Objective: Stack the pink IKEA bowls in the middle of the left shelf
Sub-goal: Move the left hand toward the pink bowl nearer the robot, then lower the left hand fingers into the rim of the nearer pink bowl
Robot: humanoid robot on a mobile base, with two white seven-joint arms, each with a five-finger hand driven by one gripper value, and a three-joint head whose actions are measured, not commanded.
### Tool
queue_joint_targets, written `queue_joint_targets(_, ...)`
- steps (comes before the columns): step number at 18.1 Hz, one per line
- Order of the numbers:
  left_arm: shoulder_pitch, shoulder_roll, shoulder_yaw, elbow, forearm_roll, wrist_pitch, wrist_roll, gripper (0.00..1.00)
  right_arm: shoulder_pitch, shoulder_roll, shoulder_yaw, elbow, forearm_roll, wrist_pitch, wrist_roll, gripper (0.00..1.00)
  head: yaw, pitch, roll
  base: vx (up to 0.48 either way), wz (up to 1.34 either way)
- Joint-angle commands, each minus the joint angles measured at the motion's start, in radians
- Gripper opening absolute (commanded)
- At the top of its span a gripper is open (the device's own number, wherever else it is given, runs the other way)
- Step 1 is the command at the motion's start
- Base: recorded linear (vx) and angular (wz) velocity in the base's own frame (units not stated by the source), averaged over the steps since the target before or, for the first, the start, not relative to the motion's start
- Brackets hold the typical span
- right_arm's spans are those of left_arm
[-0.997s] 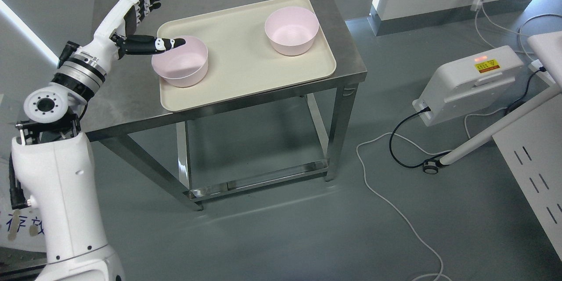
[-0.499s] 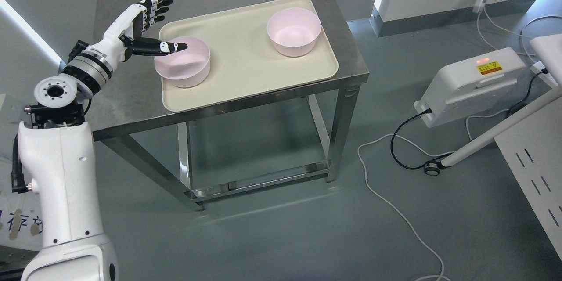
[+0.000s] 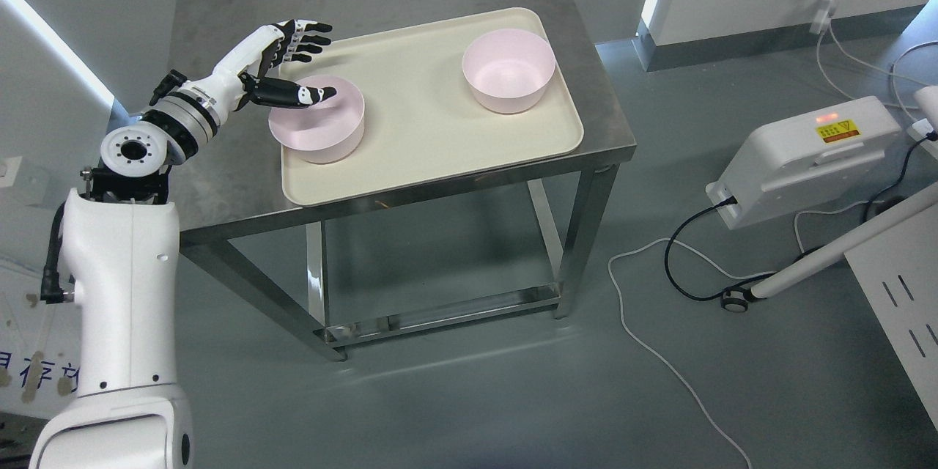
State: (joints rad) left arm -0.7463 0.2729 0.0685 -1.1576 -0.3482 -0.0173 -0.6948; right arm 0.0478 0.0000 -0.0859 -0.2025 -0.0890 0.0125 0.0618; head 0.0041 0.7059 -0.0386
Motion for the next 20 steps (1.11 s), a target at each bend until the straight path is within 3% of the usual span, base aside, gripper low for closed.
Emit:
queue_joint_targets(1,-0.016,0.038,-0.061,0.113,-0.064,-0.047,-0.017,0.59,0.000,-0.017,0.000,0.000,0.000,0.000,0.000,1.00,0.0000,0.000,0.000,0.131,0.00)
queue_joint_targets(9,-0.022,0.144,-0.052,0.095,-0.058,-0.073,-0.147,0.59,0.000,-0.017,0.000,0.000,0.000,0.000,0.000,1.00,0.0000,0.000,0.000,0.087,0.04)
queue_joint_targets(20,-0.077,0.069,-0.056,-0.007,-0.052,-0.073,-0.250,0.54,0.000,-0.017,0.000,0.000,0.000,0.000,0.000,1.00,0.0000,0.000,0.000,0.007,0.00)
